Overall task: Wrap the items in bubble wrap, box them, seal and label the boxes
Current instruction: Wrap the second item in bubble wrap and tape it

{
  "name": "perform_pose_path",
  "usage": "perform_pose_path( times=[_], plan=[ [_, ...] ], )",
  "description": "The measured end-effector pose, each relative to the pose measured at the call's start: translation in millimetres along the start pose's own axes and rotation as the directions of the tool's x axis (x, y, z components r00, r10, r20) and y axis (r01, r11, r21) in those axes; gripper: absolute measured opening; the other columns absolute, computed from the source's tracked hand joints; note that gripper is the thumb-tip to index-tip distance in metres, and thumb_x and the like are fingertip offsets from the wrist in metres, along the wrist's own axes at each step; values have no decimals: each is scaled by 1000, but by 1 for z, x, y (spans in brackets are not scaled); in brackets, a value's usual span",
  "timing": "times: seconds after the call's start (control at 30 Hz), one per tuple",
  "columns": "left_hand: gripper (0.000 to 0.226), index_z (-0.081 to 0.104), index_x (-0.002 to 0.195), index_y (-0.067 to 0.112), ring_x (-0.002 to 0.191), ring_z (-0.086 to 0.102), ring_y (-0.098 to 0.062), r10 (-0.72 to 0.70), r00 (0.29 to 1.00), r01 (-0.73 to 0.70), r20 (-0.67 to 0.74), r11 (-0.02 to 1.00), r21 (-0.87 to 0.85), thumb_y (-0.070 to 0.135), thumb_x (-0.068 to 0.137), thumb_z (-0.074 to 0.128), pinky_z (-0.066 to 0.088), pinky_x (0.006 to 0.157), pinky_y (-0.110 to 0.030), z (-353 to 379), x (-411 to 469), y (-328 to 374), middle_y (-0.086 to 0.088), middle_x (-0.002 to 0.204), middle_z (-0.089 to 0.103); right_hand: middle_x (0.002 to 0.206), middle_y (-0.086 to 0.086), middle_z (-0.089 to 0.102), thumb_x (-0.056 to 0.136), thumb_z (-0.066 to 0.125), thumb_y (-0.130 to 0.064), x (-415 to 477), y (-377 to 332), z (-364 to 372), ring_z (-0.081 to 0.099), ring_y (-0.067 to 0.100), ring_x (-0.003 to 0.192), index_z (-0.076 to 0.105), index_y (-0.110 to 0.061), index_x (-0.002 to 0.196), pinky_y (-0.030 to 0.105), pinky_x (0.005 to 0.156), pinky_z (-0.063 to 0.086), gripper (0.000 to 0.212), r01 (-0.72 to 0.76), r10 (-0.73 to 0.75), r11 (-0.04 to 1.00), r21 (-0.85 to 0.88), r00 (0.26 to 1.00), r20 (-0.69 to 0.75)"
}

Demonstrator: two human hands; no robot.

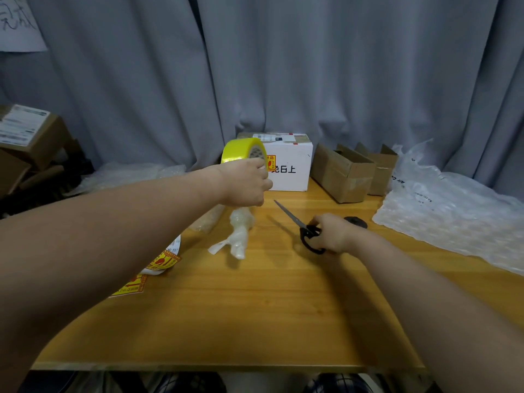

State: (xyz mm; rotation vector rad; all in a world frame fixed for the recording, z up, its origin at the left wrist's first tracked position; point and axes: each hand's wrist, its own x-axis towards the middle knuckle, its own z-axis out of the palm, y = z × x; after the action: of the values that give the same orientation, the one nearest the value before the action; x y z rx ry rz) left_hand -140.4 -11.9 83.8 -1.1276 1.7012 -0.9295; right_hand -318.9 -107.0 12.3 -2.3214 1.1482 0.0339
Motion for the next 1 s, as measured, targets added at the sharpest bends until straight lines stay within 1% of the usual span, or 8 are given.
perform_pose_path(
  times=[0.1,0.13,0.27,0.43,0.6,0.8,0.9,1.0],
  plan=[
    [24,62,108,25,96,52,-26,-19,1000,19,-6,1000,13,11,91,53,36,81,-36,-1,-1,-2,-6,110,55,94,-3,60,93,61,-19,-11,-6,-10,54,5,56,42,-20,125,18,43,37,38,69,-71,996,52,997,42],
    [23,62,108,25,95,52,-26,-25,1000,25,-9,1000,12,12,91,53,36,81,-36,-2,-2,-2,-6,109,55,97,-3,62,91,64,-25,-13,-8,-13,55,6,62,41,-21,125,18,46,38,41,76,-78,997,22,994,82],
    [21,63,108,24,96,53,-26,-36,999,36,-8,999,9,14,91,56,37,83,-37,-5,-4,1,-5,107,56,114,4,55,80,67,-54,-18,-14,-18,54,22,100,40,-18,125,30,81,46,64,101,-64,963,-250,986,155],
    [26,62,111,24,103,53,-28,-69,997,70,37,997,-23,11,91,51,37,87,-37,-7,-5,7,-7,114,55,119,2,46,77,61,-67,-27,-14,-32,46,22,107,37,-16,137,31,88,40,83,48,34,922,-385,978,204],
    [23,61,114,23,105,52,-28,-141,987,149,72,980,-130,19,95,48,36,83,-35,-12,-4,13,-6,113,54,128,0,50,73,66,-65,-28,-21,-21,45,22,115,42,-23,135,34,99,40,79,161,-91,927,-340,973,214],
    [26,62,113,21,101,53,-27,-158,985,166,68,974,-155,12,94,47,37,79,-34,-14,-9,17,-7,110,54,125,1,53,72,67,-66,-16,-33,-3,46,23,115,44,-21,133,29,91,42,79,213,-190,905,-369,977,100],
    [26,62,113,22,101,53,-27,-167,984,175,61,969,-175,12,94,47,36,78,-33,-11,-12,17,-7,110,54,117,1,56,78,65,-62,-9,-32,-3,48,22,109,47,-21,128,30,86,45,68,217,-218,894,-393,975,42],
    [24,63,110,22,98,53,-27,-171,984,179,54,963,-200,13,94,47,38,77,-34,-10,-11,17,-7,108,54,120,1,57,79,64,-61,-7,-33,-5,50,21,105,47,-22,129,30,87,46,66,231,-224,885,-405,972,64]
  ],
)
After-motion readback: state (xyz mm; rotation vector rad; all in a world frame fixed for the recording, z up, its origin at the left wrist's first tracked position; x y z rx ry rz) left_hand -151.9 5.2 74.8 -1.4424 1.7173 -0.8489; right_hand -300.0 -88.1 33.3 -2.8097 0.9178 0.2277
